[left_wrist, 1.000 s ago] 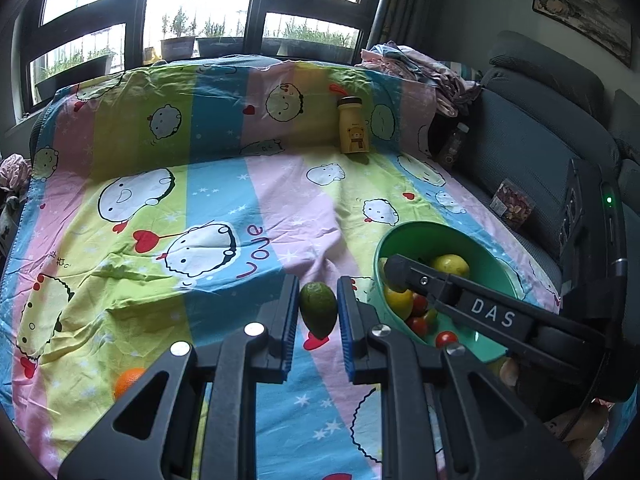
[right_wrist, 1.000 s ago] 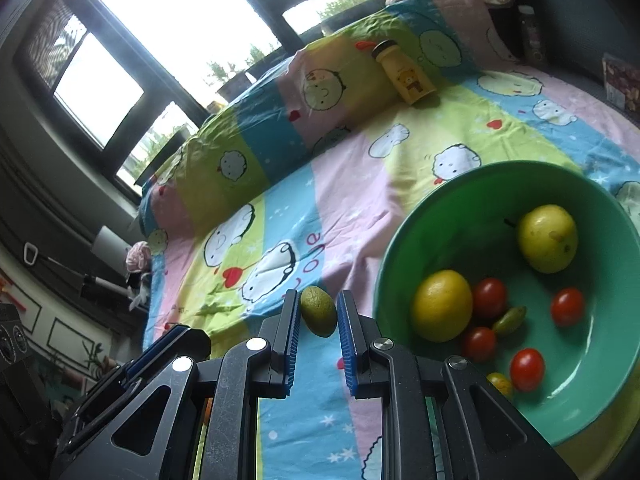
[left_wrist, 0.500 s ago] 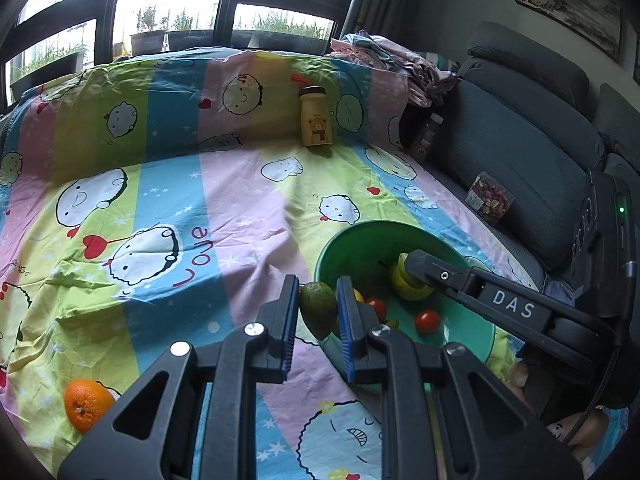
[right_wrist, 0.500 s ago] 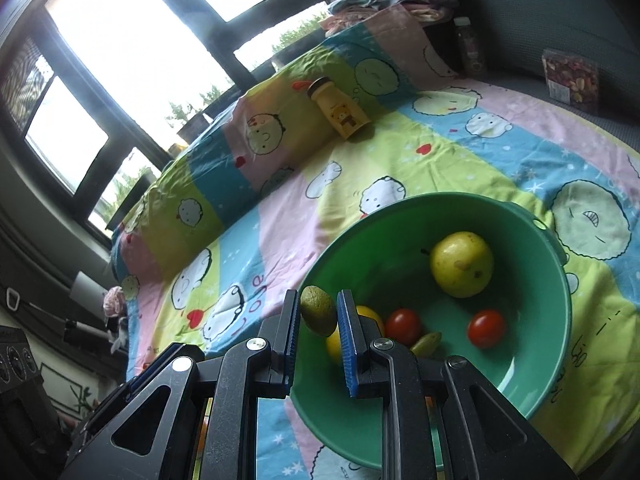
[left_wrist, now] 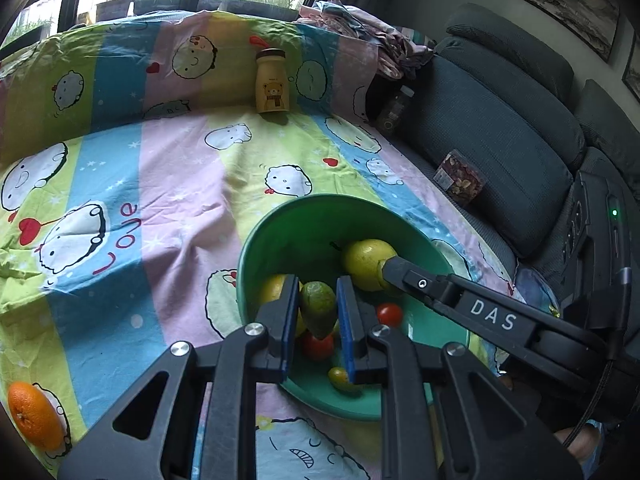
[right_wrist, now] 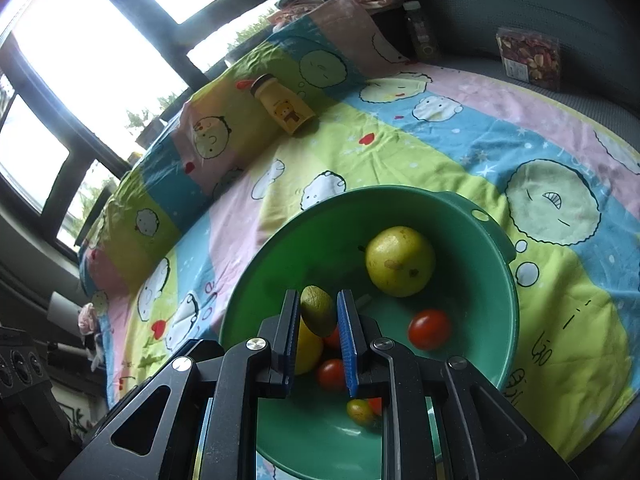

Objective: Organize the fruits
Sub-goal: 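Open both grippers to drop the olives into the bowl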

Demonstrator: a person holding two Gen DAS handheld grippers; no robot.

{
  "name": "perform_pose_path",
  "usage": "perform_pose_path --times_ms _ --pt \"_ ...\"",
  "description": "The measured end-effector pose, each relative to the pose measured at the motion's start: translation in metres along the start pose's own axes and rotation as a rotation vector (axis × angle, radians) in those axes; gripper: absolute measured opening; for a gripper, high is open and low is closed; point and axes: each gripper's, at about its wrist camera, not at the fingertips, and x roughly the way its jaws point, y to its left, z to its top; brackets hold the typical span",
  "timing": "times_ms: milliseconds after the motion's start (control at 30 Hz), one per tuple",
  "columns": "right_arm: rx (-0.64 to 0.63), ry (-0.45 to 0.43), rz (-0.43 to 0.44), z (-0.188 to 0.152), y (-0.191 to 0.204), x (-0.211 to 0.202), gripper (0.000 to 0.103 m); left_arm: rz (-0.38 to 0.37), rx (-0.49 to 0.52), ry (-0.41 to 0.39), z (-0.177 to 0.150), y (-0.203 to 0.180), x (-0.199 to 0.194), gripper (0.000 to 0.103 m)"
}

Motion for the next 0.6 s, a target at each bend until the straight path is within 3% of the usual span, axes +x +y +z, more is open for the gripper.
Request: perform_pose_path --times_ms 67,600 --pt "0.003 -0.004 -0.045 0.0 -0.002 0.001 0.021 -0.018 -0.005 0.018 0.0 -0.001 0.005 0.019" --pt "0.039 0.051 -0.045 0.003 -0.013 0.01 0.021 -0.075 -0.014 0.117 -0.007 -0.006 0.034 0.019"
